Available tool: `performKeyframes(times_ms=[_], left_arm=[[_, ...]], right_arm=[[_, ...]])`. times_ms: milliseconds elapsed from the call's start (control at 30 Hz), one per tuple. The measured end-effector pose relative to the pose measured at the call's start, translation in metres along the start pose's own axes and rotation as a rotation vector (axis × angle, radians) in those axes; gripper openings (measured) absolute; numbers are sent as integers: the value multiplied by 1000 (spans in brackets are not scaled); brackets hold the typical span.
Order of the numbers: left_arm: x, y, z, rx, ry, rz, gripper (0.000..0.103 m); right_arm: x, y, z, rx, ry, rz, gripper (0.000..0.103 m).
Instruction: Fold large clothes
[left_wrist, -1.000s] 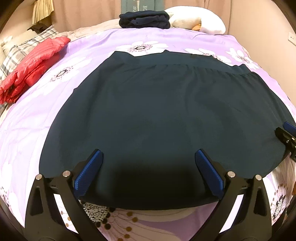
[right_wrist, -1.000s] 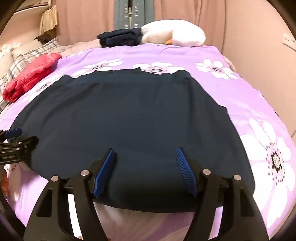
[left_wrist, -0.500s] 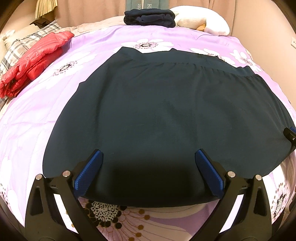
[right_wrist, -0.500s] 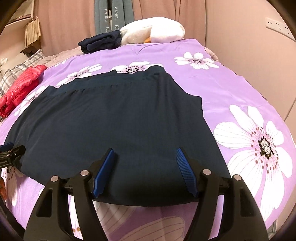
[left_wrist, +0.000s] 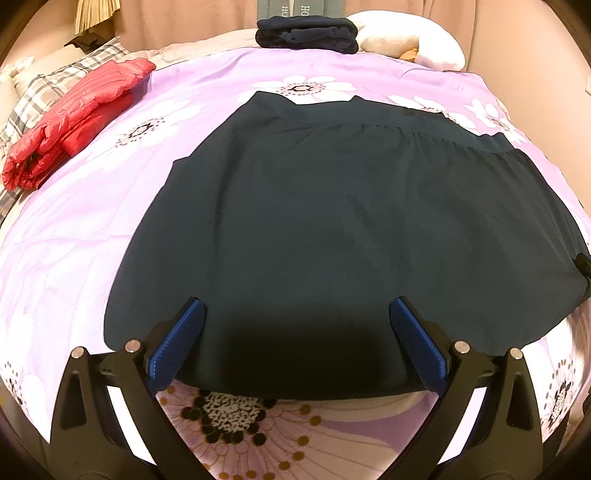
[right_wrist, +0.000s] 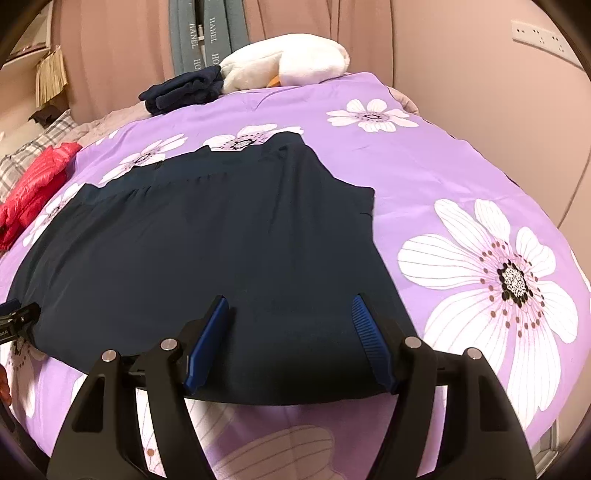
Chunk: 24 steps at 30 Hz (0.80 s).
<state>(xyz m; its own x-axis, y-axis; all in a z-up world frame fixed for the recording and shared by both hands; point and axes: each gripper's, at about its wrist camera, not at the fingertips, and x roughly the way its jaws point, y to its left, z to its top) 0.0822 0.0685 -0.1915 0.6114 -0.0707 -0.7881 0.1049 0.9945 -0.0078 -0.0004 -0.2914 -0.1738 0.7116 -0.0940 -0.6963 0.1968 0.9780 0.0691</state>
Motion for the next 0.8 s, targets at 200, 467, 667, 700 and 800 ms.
performKeyframes(times_ms=[200, 467, 667, 700, 800], left_arm=[[-9, 5, -1, -25, -3, 6, 101], [-30, -27, 10, 39, -78, -42, 101], [-9, -61, 4, 135, -26, -18, 101], [-4, -63, 1, 144, -13, -11, 101], [-2, -63, -4, 149, -11, -13, 101]], right_arm=[[-3, -2, 0, 8, -5, -40, 70], [-32, 47, 7, -109, -107, 45, 70], [-9, 108, 3, -200, -37, 201, 70], [-4, 115, -1, -218, -13, 201, 70], [9, 127, -15, -263, 41, 179, 74]])
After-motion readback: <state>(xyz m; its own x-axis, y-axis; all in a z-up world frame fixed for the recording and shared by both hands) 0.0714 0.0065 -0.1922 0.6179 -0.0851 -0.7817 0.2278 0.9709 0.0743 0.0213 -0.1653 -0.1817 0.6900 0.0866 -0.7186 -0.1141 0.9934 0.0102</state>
